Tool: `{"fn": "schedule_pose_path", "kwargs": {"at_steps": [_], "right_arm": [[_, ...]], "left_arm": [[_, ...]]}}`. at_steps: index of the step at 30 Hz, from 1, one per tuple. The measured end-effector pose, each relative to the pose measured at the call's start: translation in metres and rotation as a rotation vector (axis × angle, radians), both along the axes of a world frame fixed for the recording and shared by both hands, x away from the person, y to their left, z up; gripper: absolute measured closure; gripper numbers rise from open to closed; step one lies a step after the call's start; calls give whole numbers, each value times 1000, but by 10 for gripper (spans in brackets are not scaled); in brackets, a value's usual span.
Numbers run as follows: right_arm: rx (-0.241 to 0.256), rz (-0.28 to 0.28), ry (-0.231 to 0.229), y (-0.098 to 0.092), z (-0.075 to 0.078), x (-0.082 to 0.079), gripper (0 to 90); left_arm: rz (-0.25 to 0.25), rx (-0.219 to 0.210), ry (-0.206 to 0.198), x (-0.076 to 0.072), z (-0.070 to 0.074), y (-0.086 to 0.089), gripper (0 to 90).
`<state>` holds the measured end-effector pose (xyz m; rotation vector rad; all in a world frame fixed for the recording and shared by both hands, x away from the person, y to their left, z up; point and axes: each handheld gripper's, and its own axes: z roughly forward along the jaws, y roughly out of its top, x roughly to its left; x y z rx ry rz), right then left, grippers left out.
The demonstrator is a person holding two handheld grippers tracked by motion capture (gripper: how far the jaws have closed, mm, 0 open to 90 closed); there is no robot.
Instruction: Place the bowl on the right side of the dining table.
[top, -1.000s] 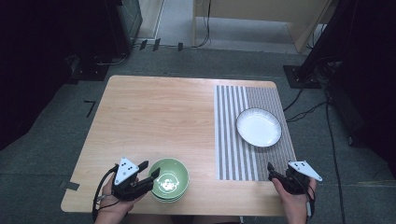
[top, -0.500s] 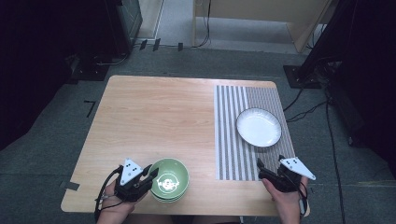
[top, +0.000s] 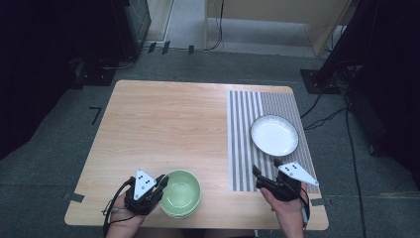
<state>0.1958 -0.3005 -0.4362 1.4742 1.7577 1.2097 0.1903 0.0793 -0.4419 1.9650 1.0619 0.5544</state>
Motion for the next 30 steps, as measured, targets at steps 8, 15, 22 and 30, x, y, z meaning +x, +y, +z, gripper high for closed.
{"fn": "schedule_pose_path", "kwargs": {"at_steps": [8, 15, 22, 30], "right_arm": [[24, 132, -1, 42, 13, 5, 302], [50, 283, -7, 84, 28, 10, 382], [58, 386, 1, 124, 24, 18, 408], [38, 459, 79, 151, -1, 18, 446]], "left_arm": [[3, -21, -43, -2, 2, -2, 833], [-7, -18, -69, -2, 4, -3, 835], [-14, -15, -122, -5, 6, -5, 835], [-21, 2, -189, -10, 8, -7, 834]]}}
